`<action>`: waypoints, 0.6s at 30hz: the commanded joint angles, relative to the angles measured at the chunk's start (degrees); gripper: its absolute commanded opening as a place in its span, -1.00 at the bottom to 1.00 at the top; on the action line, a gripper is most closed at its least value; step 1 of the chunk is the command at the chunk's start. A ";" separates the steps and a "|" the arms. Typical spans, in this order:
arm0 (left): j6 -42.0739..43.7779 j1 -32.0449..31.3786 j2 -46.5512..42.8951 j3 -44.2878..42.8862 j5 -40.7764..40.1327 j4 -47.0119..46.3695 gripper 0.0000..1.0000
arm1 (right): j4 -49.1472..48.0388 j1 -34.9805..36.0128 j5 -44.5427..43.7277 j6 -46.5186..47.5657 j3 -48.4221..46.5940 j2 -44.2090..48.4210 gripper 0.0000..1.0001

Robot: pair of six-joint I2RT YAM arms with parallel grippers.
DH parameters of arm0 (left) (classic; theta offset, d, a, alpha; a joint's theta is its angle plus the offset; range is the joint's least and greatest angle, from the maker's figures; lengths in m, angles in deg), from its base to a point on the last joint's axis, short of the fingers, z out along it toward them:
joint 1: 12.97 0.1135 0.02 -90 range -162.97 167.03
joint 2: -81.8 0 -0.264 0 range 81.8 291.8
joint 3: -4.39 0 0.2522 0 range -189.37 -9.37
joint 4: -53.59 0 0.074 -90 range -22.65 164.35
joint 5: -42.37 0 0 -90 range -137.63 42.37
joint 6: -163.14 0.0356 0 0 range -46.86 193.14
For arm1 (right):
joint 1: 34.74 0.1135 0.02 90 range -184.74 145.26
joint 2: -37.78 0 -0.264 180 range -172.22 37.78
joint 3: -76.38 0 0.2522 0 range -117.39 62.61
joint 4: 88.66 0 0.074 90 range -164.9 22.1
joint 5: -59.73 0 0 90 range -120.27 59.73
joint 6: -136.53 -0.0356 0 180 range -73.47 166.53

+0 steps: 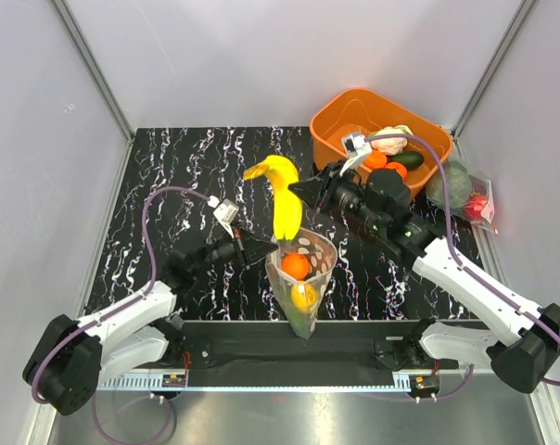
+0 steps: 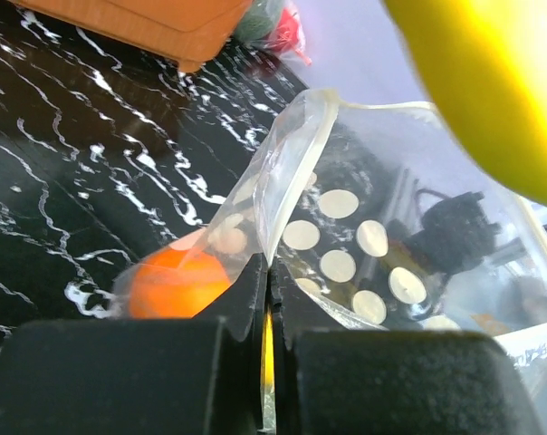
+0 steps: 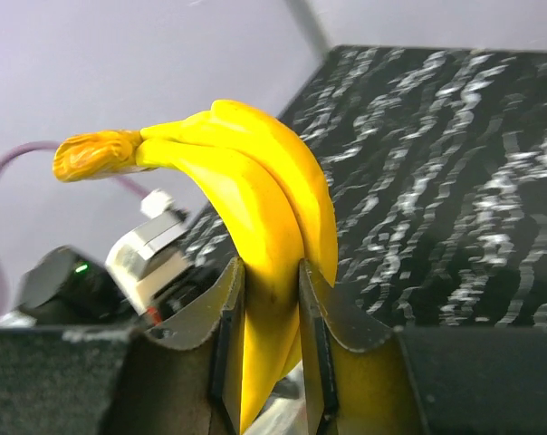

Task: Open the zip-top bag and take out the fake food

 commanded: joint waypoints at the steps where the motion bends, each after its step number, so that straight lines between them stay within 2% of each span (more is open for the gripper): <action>1: 6.22 -0.21 -1.53 -7.17 -2.13 9.75 -1.00 | 8.95 -1.50 -10.99 6.99 -9.03 -1.56 -1.00; 6: 8.77 -0.21 -1.53 -13.25 -5.12 19.63 -1.00 | 17.39 -10.55 -11.90 10.96 -16.78 -6.65 -1.00; 12: 11.58 -0.30 -1.27 -18.96 -8.29 30.79 -1.00 | 21.01 -23.01 -10.67 13.77 -21.18 -11.67 -1.00; 18: 12.46 -0.30 -1.27 -20.90 -8.99 34.05 -1.00 | 22.85 -32.08 -9.96 16.58 -23.20 -16.23 -1.00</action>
